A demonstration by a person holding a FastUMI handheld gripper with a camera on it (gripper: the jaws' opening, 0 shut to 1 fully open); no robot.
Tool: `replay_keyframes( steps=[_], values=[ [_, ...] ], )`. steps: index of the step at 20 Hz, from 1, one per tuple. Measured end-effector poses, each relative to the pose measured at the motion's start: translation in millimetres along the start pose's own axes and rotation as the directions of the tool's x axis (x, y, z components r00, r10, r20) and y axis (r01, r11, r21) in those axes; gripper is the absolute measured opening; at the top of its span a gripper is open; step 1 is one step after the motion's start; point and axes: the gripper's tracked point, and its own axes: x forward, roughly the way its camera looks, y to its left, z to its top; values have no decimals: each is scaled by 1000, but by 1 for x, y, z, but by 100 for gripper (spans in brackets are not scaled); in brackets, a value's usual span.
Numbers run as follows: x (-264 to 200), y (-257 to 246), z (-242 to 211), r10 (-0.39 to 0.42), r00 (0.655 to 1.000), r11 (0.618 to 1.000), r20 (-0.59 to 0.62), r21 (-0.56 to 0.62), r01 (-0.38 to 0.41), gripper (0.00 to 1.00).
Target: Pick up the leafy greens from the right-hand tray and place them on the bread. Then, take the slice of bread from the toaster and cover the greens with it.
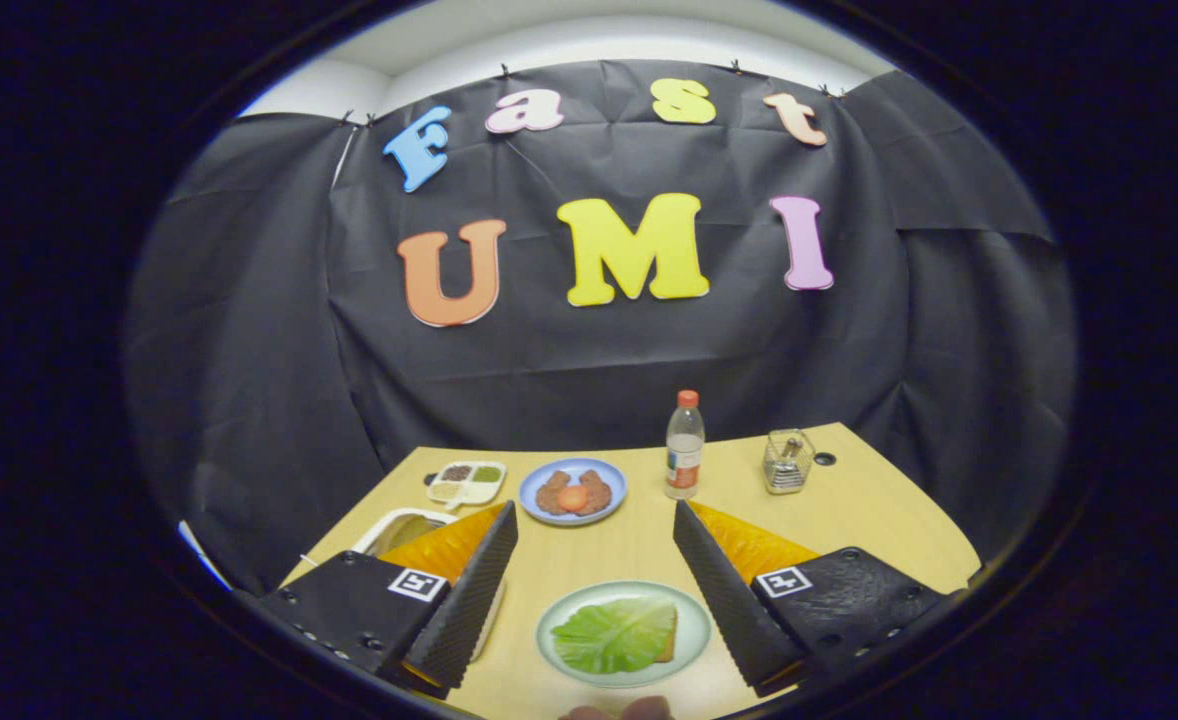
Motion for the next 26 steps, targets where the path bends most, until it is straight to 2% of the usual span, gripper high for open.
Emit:
replay_keyframes(
  steps=[8, 12, 14, 20, 22, 26],
  values=[
    [11, 107, -18, 53, 997, 998, -53, -28, -55, 96],
    [31, 155, -42, 83, 993, 995, -88, -41, -87, 97],
    [47, 177, -51, 127, 989, 991, -80, -43, -130, 97],
    [84, 176, -100, 41, 983, 999, -182, -26, -46, 97],
    [93, 179, -107, 33, 980, 999, -195, -20, -37, 91],
    [107, 182, -118, 19, 973, 1000, -231, 1, -20, 71]
  ],
)
